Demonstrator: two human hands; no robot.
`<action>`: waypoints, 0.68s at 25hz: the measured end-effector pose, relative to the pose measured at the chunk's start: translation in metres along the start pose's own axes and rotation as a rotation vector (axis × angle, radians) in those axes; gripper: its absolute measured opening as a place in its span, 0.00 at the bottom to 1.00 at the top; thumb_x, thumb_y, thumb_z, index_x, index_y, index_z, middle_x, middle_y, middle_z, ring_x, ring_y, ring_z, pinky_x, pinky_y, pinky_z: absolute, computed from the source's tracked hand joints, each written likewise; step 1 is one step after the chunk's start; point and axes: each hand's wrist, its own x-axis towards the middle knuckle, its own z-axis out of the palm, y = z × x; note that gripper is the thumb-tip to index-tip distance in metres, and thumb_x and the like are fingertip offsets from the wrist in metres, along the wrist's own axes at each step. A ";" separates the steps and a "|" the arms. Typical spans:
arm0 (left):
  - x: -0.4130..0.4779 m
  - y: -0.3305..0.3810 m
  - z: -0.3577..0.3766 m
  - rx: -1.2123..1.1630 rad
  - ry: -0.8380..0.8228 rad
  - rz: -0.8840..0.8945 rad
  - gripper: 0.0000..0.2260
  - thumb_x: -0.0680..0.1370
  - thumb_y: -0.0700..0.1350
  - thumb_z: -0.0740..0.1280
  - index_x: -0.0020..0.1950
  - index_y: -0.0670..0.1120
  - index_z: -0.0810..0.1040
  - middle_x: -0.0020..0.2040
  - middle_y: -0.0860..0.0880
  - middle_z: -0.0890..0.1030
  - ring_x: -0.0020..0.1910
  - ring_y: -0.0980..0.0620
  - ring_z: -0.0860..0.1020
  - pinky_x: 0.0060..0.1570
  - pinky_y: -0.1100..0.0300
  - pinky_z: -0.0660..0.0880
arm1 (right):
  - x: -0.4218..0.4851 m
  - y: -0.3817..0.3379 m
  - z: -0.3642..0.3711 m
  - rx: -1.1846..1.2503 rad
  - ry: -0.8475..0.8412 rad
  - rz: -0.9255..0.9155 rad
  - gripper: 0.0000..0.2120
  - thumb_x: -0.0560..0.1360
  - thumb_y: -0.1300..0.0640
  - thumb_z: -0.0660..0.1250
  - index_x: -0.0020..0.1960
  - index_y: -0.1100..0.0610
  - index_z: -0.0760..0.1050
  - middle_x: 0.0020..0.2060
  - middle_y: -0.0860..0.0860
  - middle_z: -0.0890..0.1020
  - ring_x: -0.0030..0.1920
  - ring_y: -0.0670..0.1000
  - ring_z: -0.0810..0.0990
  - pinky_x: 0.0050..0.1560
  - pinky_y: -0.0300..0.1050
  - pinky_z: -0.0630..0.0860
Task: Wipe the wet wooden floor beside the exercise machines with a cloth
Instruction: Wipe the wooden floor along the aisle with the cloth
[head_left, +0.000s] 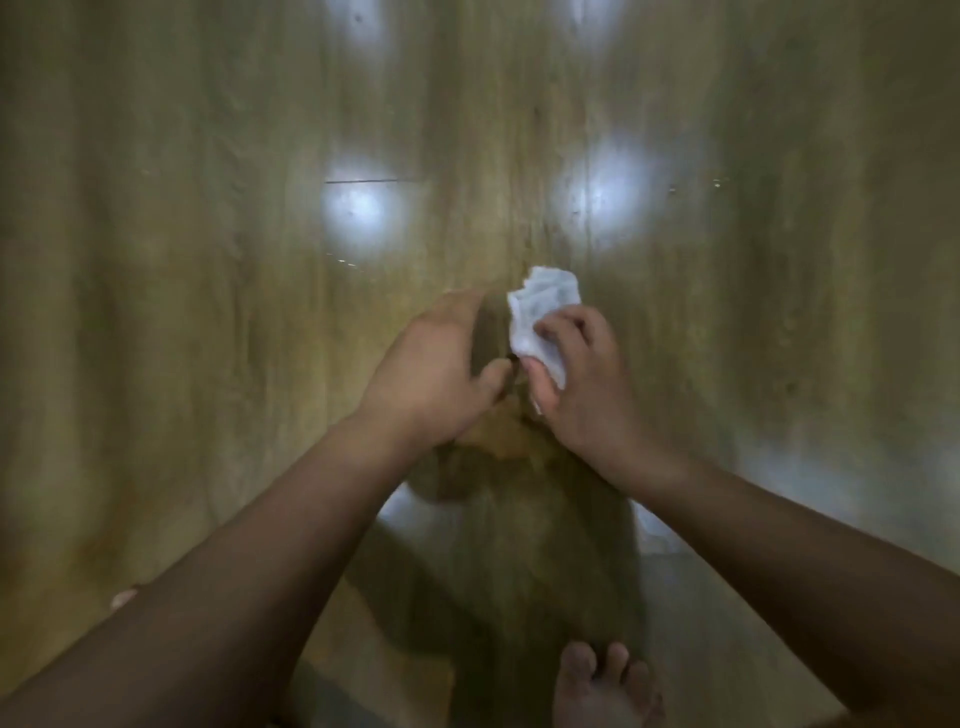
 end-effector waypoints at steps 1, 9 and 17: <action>-0.009 0.000 -0.002 -0.019 0.022 0.063 0.25 0.76 0.44 0.64 0.73 0.43 0.69 0.71 0.43 0.72 0.71 0.45 0.68 0.70 0.61 0.61 | 0.000 -0.013 0.007 0.030 -0.055 -0.037 0.21 0.74 0.59 0.69 0.65 0.64 0.75 0.62 0.57 0.76 0.60 0.48 0.72 0.65 0.44 0.72; -0.033 -0.117 -0.020 0.305 0.008 -0.050 0.29 0.81 0.50 0.55 0.81 0.47 0.51 0.81 0.48 0.50 0.80 0.48 0.47 0.77 0.46 0.40 | 0.024 0.010 -0.007 -0.096 -0.206 -0.381 0.21 0.78 0.57 0.62 0.68 0.62 0.75 0.70 0.57 0.74 0.73 0.56 0.70 0.72 0.57 0.69; -0.036 -0.115 -0.034 0.084 0.308 -0.155 0.22 0.83 0.42 0.55 0.77 0.43 0.64 0.79 0.44 0.60 0.79 0.47 0.55 0.78 0.49 0.51 | 0.026 0.034 0.000 -0.340 -0.191 -0.469 0.27 0.84 0.47 0.51 0.68 0.65 0.75 0.70 0.66 0.71 0.74 0.65 0.66 0.74 0.64 0.62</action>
